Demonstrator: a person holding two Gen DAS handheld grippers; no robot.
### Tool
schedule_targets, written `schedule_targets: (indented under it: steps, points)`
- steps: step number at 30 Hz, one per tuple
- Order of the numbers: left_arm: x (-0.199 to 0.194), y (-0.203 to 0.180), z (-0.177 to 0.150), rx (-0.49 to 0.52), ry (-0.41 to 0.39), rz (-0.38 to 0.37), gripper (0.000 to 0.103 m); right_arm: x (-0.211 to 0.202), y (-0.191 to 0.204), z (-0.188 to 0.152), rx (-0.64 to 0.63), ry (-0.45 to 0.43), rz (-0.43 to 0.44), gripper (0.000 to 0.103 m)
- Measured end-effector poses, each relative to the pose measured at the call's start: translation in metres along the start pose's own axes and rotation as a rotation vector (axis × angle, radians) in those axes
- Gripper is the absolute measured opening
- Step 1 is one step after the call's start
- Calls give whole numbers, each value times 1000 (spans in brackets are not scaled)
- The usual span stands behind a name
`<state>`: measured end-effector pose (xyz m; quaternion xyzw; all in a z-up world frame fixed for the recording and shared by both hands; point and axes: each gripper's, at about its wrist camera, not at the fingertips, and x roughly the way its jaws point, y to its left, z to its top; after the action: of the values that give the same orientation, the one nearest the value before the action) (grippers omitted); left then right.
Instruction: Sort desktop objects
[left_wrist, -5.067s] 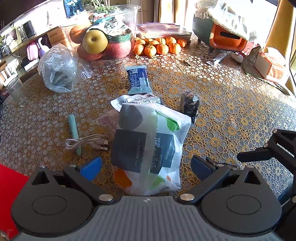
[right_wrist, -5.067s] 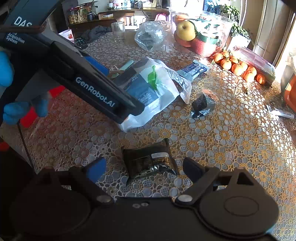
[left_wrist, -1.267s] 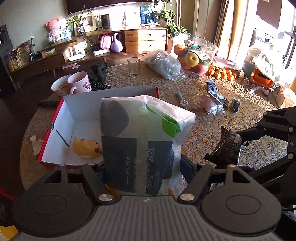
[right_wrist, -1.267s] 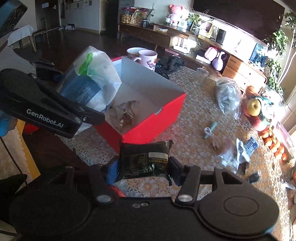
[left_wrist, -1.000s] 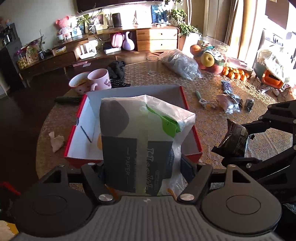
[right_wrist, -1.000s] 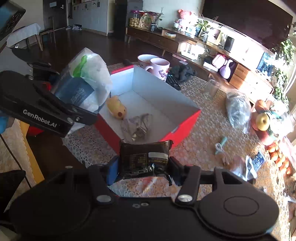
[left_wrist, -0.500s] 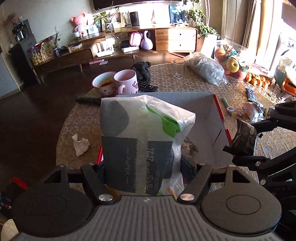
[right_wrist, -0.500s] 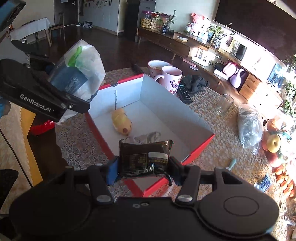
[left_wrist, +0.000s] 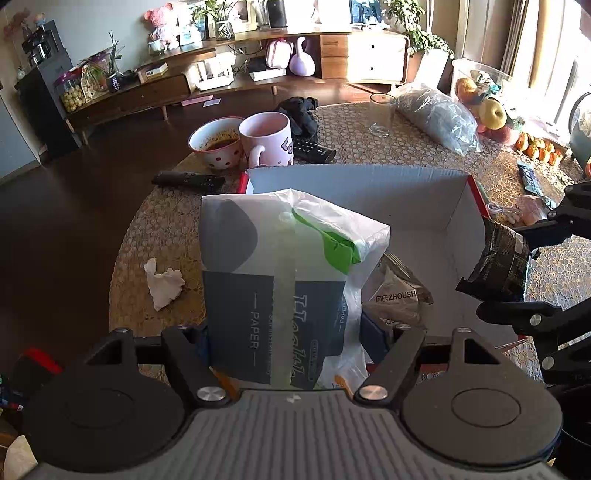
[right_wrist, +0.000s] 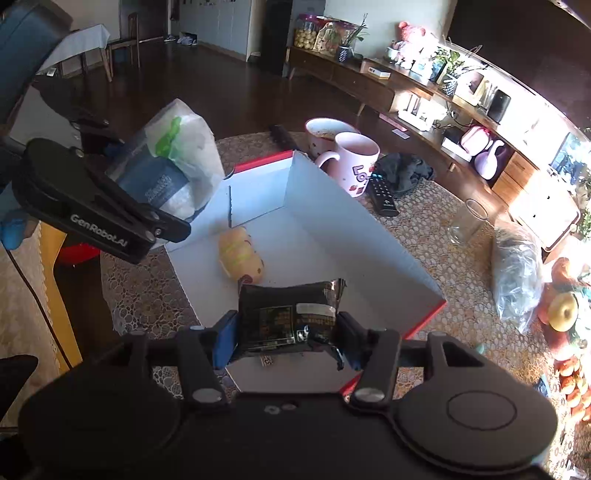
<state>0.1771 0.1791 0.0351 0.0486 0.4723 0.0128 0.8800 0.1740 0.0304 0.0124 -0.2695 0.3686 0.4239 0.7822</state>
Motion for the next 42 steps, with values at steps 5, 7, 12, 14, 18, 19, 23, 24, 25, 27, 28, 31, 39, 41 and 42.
schedule_targets:
  steps: [5, 7, 12, 14, 18, 19, 23, 24, 25, 27, 28, 31, 39, 41, 42]
  points:
    - [20, 8, 6, -14, 13, -2, 74, 16, 3, 8, -18, 13, 10, 56]
    - [28, 11, 10, -18, 16, -7, 74, 23, 1, 9, -16, 19, 7, 56]
    - [45, 9, 25, -3, 24, -8, 74, 40, -5, 13, -7, 46, 1, 56]
    - [52, 6, 32, 8, 28, -12, 74, 45, -8, 15, -10, 53, -2, 56]
    - [69, -1, 45, 30, 35, -14, 74, 55, -11, 16, -17, 70, -6, 56]
    - [74, -2, 48, 30, 42, -15, 74, 59, -12, 16, -15, 75, -7, 56]
    - [95, -10, 54, 61, 52, -14, 74, 70, -13, 16, -3, 89, 2, 56]
    - [101, -12, 57, 71, 57, -10, 74, 72, -14, 16, -1, 91, 7, 56]
    - [106, -13, 59, 72, 66, -15, 74, 74, -14, 15, -1, 94, 13, 56]
    - [114, -15, 63, 70, 79, -25, 74, 78, -15, 14, -3, 105, 18, 56]
    - [118, -16, 64, 74, 86, -29, 74, 80, -16, 13, -4, 112, 20, 56]
    - [128, -21, 67, 88, 101, -35, 74, 85, -16, 10, -2, 133, 26, 56]
    - [151, -34, 74, 126, 124, -44, 74, 92, -13, 0, -27, 181, 62, 57]
    - [158, -37, 76, 131, 139, -45, 74, 93, -13, -1, -28, 181, 64, 57]
    - [161, -38, 76, 136, 146, -45, 74, 93, -12, -1, -26, 183, 66, 57]
